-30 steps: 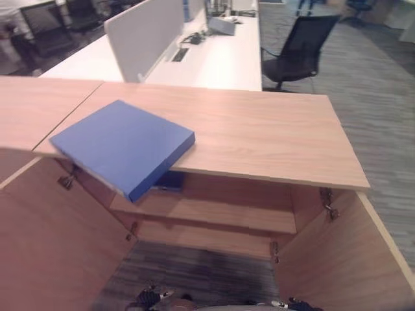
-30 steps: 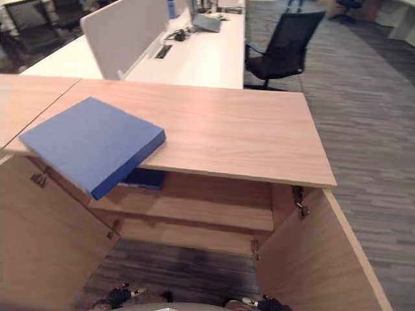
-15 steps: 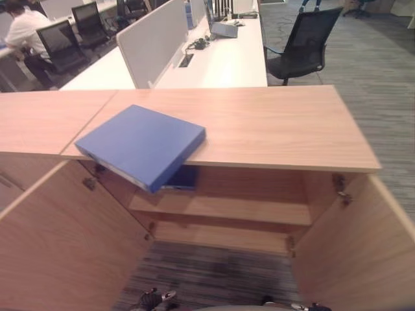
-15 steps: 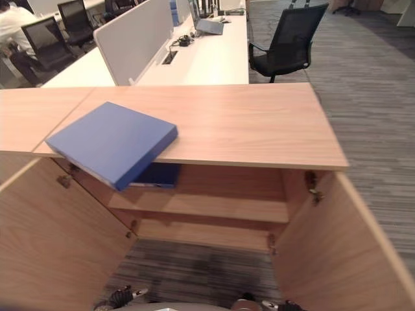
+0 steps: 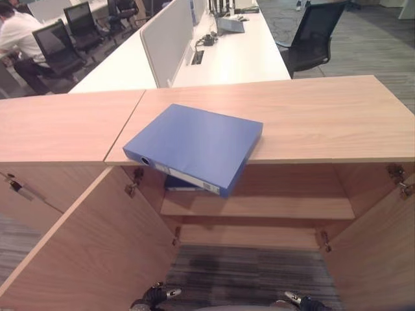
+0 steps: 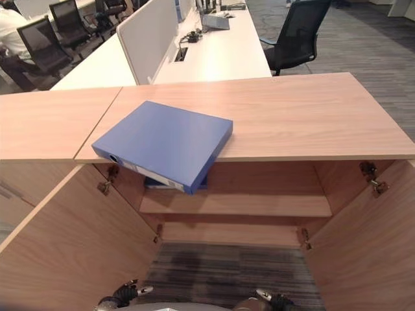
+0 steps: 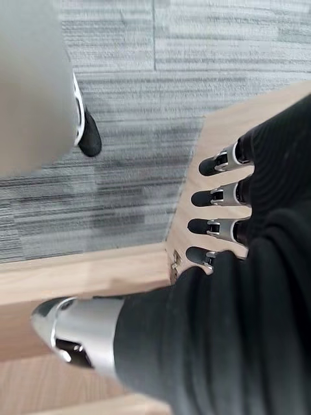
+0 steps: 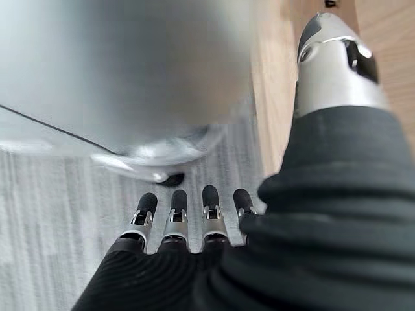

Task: Put the empty folder in the office cabinet

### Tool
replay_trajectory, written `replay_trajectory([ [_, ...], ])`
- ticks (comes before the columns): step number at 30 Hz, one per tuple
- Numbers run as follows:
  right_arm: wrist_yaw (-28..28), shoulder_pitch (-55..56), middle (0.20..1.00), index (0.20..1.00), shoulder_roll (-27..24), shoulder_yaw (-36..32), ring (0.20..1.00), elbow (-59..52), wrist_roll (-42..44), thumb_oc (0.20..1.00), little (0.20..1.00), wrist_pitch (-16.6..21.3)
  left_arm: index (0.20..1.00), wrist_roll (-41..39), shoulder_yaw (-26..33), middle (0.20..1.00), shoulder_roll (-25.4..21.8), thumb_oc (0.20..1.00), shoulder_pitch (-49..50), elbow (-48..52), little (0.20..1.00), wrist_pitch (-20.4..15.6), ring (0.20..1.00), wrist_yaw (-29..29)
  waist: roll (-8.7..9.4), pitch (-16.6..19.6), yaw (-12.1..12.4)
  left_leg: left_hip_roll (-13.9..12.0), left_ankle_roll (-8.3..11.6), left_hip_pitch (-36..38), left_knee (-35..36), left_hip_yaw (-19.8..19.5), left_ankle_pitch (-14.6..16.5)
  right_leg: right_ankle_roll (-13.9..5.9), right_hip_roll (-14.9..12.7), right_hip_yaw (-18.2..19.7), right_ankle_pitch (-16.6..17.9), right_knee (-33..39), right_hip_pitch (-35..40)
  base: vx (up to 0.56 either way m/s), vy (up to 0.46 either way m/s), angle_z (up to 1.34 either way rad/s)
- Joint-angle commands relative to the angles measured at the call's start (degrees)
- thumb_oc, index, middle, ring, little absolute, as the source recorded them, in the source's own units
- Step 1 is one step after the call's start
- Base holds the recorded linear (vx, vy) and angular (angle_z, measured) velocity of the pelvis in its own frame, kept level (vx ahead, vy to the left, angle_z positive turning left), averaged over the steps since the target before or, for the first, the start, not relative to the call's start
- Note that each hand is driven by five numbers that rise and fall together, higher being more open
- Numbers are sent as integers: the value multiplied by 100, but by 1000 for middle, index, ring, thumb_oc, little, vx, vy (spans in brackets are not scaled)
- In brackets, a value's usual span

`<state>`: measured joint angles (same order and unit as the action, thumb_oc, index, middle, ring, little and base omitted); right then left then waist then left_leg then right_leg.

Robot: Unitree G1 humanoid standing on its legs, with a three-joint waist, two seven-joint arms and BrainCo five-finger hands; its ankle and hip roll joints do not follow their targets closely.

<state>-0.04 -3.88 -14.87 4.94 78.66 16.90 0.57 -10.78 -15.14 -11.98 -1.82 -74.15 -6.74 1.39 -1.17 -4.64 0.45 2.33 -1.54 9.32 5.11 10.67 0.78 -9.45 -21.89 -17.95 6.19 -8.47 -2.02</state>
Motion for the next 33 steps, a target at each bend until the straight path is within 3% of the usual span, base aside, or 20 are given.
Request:
replay_trajectory([
  [1,-79,-240,1000,1000,8,171,1000,89,123,1000,1000,2,1000,-554,374,1000,9,1000,-221,45,1000,-144,1000,-144,-1,-240,-30,-144,-26,-168,-11,-470,246,63,411,348,-1,113,211,-4,5,-17],
  [6,-18,-199,1000,1000,75,280,1000,49,36,1000,1000,-28,1000,-763,197,1000,-28,1000,-168,842,1000,-233,1000,-226,44,-200,-1,-120,-31,-167,-11,-417,265,-48,434,369,188,464,303,7,-21,-17],
  [11,-23,-118,1000,1000,86,177,1000,-141,-96,1000,1000,-9,1000,-1938,301,1000,-651,1000,770,4457,1000,-277,1000,-579,62,-213,83,-109,-22,-146,-11,-492,290,-175,378,308,259,562,420,15,-20,-5],
  [15,64,65,1000,1000,147,71,1000,-99,-345,1000,1000,-85,1000,-1856,950,1000,-1234,1000,1443,6675,1000,-316,1000,-543,129,-190,156,-87,-13,-155,-11,-542,311,-238,317,259,380,635,493,20,-27,1],
  [17,71,141,1000,1000,185,107,1000,-118,-394,1000,1000,-94,1000,-1866,1121,1000,-1176,1000,1505,6939,1000,-359,1000,-425,158,-191,175,-84,-11,-157,-11,-557,317,-243,310,248,391,645,506,12,-39,6],
  [25,-50,334,1000,1000,490,157,1000,-92,-438,1000,1000,-77,1000,-173,2290,1000,-854,1000,1456,8227,1000,-854,1000,1147,299,-165,388,-88,8,-152,-11,-692,371,-256,268,52,297,725,677,28,-42,9],
  [31,-174,263,1000,1000,602,97,1000,218,-481,1000,1000,-49,1000,559,2421,1000,-911,1000,1205,8832,1000,-953,1000,1884,281,-80,508,-45,6,-106,-11,-792,397,-303,207,-131,300,835,879,49,-1,13],
  [33,-214,267,1000,1000,620,50,1000,298,-472,1000,1000,-25,1000,1151,2522,1000,-1111,1000,1062,9242,1000,-1000,1000,2170,255,-48,533,-28,11,-83,-11,-835,412,-313,198,-189,278,881,953,50,19,11],
])
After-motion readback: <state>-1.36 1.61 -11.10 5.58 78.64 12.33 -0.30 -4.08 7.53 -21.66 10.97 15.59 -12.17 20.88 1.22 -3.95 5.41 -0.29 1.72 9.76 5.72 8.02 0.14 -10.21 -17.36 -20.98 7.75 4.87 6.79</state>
